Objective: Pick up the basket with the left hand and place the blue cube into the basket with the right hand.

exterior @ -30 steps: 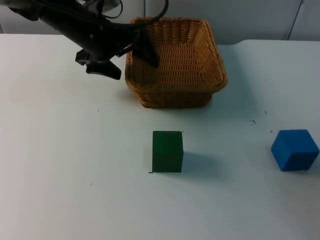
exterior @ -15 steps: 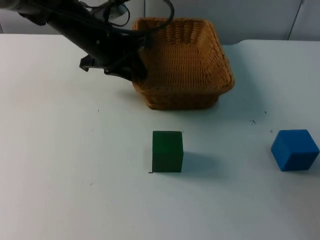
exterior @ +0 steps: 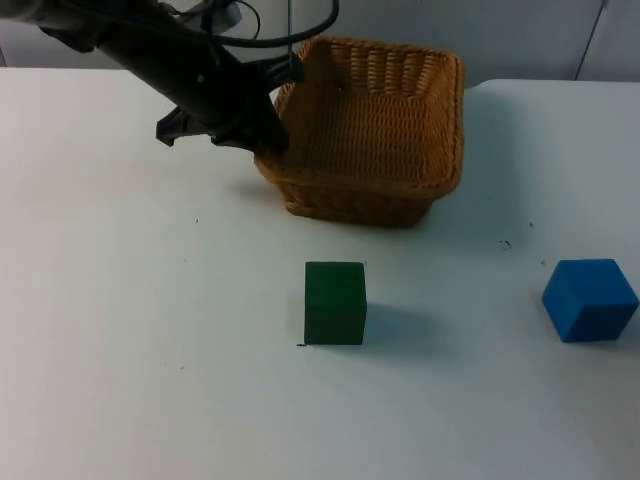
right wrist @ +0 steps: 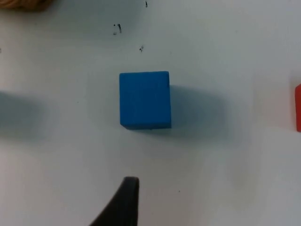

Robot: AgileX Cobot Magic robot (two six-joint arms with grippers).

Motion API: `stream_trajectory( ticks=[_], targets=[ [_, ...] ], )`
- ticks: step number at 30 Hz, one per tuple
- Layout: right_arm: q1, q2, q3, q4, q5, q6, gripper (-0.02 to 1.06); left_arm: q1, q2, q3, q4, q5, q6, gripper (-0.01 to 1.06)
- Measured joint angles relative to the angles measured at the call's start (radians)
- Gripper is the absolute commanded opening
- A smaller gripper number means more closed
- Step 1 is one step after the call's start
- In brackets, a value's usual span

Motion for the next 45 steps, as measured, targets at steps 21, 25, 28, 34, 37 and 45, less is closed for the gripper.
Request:
stream_trajectory(
  ticks=[21,25,28,34,37,45],
  targets=[
    [0.0,0.0,0.0,0.0,-0.002,-0.002,1.03,0.0,-0.288,0.112,0.085,0.065,-0.194,0.0],
    [0.0,0.0,0.0,0.0,-0.002,-0.002,1.03,0.002,-0.385,0.241,0.085,0.017,-0.19,0.0],
    [0.0,0.0,0.0,0.0,-0.002,-0.002,1.03,0.013,-0.503,0.431,0.066,-0.052,-0.153,0.0],
    [0.0,0.0,0.0,0.019,-0.002,-0.002,1.03,0.064,-0.623,0.649,-0.027,-0.088,-0.03,0.0],
    [0.0,0.0,0.0,0.04,0.008,-0.002,1.03,0.109,-0.71,0.804,-0.154,-0.107,0.109,0.0],
    [0.068,0.0,-0.002,0.049,0.048,-0.002,1.03,0.209,-0.877,1.132,-0.359,-0.134,0.397,0.0]
  ],
)
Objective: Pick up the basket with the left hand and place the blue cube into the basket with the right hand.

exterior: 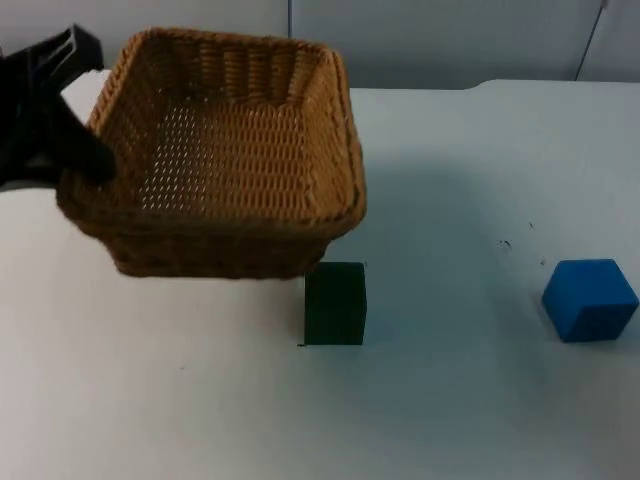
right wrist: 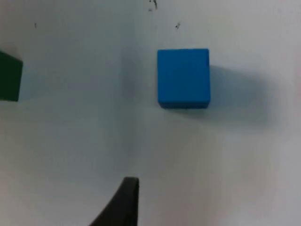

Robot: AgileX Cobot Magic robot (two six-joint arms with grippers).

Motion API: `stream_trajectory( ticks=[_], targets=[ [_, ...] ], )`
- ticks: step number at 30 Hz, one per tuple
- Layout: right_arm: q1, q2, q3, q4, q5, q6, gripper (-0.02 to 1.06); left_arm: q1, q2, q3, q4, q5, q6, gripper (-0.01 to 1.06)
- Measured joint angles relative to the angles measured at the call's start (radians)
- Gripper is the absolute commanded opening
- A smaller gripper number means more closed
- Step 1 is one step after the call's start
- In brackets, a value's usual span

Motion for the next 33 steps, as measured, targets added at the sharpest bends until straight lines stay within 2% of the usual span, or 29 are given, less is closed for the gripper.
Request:
stream_trajectory(
  ticks=[5,11,15,25,33],
  targets=[
    [0.019,0.002,0.0,0.0,0.001,0.036,1.03,0.043,-0.059,0.063,-0.004,-0.008,0.046,0.0],
    [0.019,0.022,-0.011,-0.014,0.0,0.061,1.03,0.078,-0.119,0.066,-0.007,0.009,0.056,0.0],
    [0.019,0.086,-0.021,-0.041,-0.006,0.084,1.03,0.089,-0.159,0.096,-0.002,0.025,0.056,0.0],
    [0.019,0.282,-0.111,-0.041,-0.009,0.098,1.01,0.091,-0.163,0.119,0.013,0.028,0.058,0.0],
    [0.028,0.432,-0.149,-0.027,-0.092,0.1,1.0,0.091,-0.163,0.119,0.013,0.026,0.058,0.0]
  ],
)
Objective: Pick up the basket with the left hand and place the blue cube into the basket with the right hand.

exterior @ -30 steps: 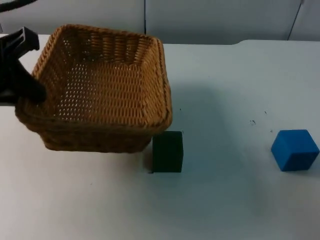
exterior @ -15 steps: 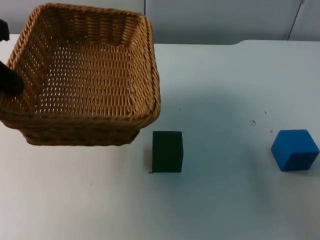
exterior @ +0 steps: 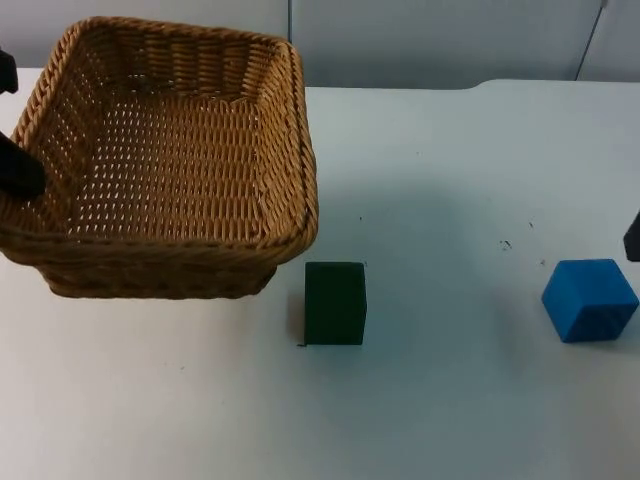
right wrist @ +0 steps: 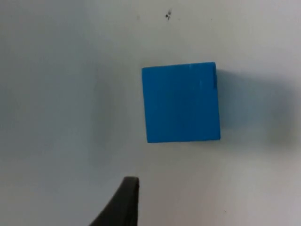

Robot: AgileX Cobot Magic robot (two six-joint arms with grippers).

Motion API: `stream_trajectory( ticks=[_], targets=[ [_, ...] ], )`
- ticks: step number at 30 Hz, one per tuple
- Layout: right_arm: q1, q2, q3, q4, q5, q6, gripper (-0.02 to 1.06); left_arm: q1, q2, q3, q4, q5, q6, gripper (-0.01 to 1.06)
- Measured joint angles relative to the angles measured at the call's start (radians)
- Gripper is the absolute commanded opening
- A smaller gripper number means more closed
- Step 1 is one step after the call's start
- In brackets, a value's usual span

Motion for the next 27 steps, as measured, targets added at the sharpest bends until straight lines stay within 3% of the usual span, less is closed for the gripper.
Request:
stream_trajectory(
  ticks=[4,7,12,23,26,27],
  targets=[
    [0.046,0.066,-0.027,0.0,-0.033,0.014,1.0,0.0,0.0,0.0,0.0,0.0,0.0,0.0],
    [0.091,0.135,-0.058,-0.045,-0.095,0.111,1.0,0.0,0.0,0.0,0.002,0.0,0.0,0.0],
    [0.101,0.214,-0.104,-0.109,-0.132,0.186,1.0,0.0,0.0,0.0,0.011,0.0,0.0,0.0],
    [0.124,0.362,-0.151,-0.141,-0.16,0.228,0.92,0.0,0.0,0.0,0.015,0.0,0.002,0.0],
    [0.129,0.373,-0.151,-0.141,-0.17,0.23,0.87,0.0,0.0,0.0,0.016,0.0,0.002,0.0],
    [0.129,0.376,-0.151,-0.142,-0.172,0.23,0.77,0.0,0.0,0.0,0.016,0.0,0.002,0.0]
  ],
)
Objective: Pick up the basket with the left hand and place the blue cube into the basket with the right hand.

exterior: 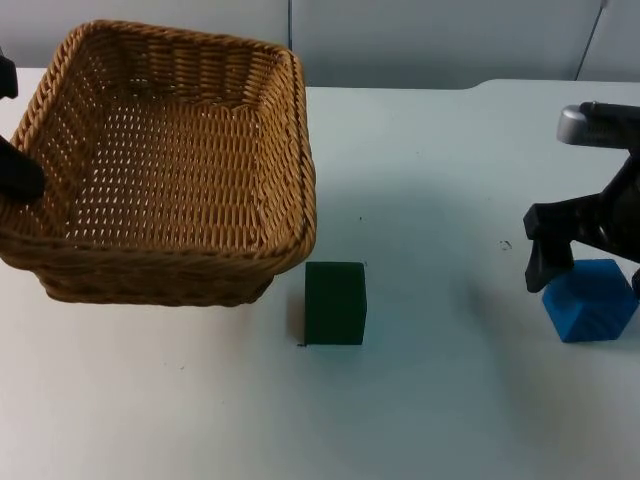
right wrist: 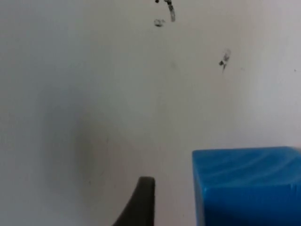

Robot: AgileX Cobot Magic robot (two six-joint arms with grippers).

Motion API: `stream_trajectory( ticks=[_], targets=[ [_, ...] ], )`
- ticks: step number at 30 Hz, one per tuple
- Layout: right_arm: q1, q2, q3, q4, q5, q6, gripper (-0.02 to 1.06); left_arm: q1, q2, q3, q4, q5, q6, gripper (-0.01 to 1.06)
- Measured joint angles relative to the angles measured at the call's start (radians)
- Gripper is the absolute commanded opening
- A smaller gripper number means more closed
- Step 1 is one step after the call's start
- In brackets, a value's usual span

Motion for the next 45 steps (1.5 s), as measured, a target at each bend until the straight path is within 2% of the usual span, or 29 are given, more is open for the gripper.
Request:
stream_trajectory(
  ticks=[2,3,6,7,8,9,10,11,12,13,22,29,34,36,38,45],
  targets=[
    [0.0,0.0,0.0,0.0,-0.003,0.003,0.63,0.0,0.0,0.0,0.0,0.0,0.0,0.0],
    [0.0,0.0,0.0,0.0,-0.005,0.005,0.63,0.0,0.0,0.0,0.0,0.0,0.0,0.0],
    [0.0,0.0,0.0,-0.001,-0.007,0.027,0.46,0.0,0.0,0.0,0.0,0.0,0.0,0.0],
    [0.0,0.0,0.0,-0.002,-0.009,0.032,0.46,0.0,0.0,0.0,0.0,0.0,0.0,0.0],
    [0.0,0.0,0.0,-0.002,-0.011,0.034,0.4,0.0,0.0,0.0,0.0,0.0,0.0,0.0],
    [0.0,0.0,0.0,-0.002,-0.011,0.036,0.33,0.0,0.0,0.0,0.0,0.0,0.0,0.0],
    [0.0,0.0,0.0,-0.002,-0.011,0.038,0.18,0.0,0.0,0.0,0.0,0.0,0.0,0.0],
    [0.0,0.0,0.0,-0.002,-0.011,0.038,0.1,0.0,0.0,0.0,0.0,0.0,0.0,0.0],
    [0.0,0.0,0.0,-0.002,-0.011,0.038,0.1,0.0,0.0,0.0,0.0,0.0,0.0,0.0],
    [0.0,0.0,0.0,-0.002,-0.012,0.038,-0.01,0.0,0.0,0.0,0.0,0.0,0.0,0.0],
    [0.0,0.0,0.0,-0.002,-0.015,0.038,0.0,0.0,0.0,0.0,0.0,0.0,0.0,0.0],
    [0.0,-0.068,-0.005,-0.008,0.039,0.016,0.0,0.0,0.0,0.0,0.0,0.0,0.0,0.0],
    [0.0,-0.186,-0.082,-0.02,0.17,-0.007,0.0,0.0,0.0,0.0,0.0,0.0,0.0,0.0],
    [0.0,-0.207,-0.103,-0.02,0.195,-0.017,0.0,0.0,0.0,0.0,0.0,0.0,0.0,0.0],
    [0.0,-0.274,-0.156,-0.023,0.269,-0.037,0.0,0.0,0.0,0.0,0.0,0.002,0.0,0.0],
    [0.02,-0.398,-0.241,-0.028,0.347,-0.062,0.0,0.0,0.0,0.0,0.0,0.006,0.0,0.0]
  ],
)
